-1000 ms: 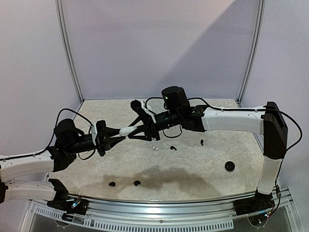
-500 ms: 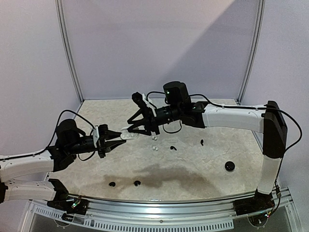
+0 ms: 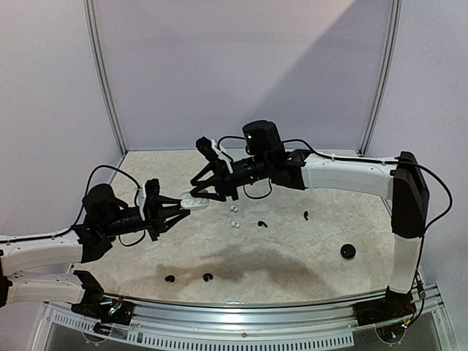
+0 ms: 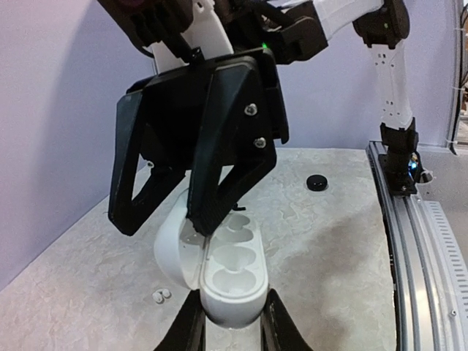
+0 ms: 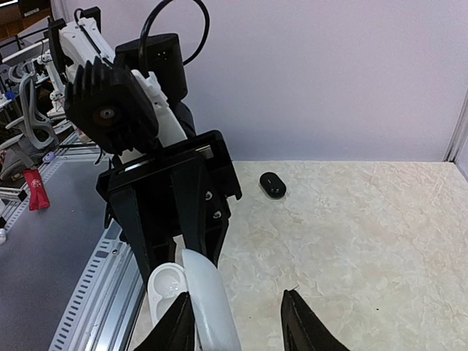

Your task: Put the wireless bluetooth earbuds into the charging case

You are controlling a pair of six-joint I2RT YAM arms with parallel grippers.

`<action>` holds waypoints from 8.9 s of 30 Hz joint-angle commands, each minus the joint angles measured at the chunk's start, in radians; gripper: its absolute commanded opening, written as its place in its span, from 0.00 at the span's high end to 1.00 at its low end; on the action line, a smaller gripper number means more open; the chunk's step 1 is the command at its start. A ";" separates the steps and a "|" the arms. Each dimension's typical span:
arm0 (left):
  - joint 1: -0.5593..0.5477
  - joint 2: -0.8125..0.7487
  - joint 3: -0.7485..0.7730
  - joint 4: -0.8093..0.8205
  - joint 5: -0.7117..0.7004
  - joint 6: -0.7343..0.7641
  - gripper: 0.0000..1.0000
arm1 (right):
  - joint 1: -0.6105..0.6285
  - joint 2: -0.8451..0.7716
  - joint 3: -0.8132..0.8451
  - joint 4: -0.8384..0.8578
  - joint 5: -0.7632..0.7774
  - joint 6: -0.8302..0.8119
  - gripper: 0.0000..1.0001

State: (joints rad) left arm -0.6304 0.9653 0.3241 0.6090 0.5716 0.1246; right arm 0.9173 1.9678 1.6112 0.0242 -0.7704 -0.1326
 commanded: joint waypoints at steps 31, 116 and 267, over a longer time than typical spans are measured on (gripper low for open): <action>0.015 -0.041 -0.082 0.024 -0.143 -0.319 1.00 | -0.242 0.142 0.244 -0.611 0.433 0.062 0.71; 0.018 -0.059 -0.112 0.034 -0.120 -0.205 1.00 | -0.085 0.386 0.289 -0.788 0.333 -0.121 1.00; -0.040 0.030 -0.067 0.123 0.061 0.113 1.00 | 0.188 -0.261 0.008 -0.539 0.498 -0.545 1.00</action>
State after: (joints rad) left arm -0.6548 0.9886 0.2459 0.7212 0.6025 0.2768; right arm 1.1114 1.7199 1.6333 -0.5243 -0.2501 -0.6567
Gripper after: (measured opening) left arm 0.206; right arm 0.039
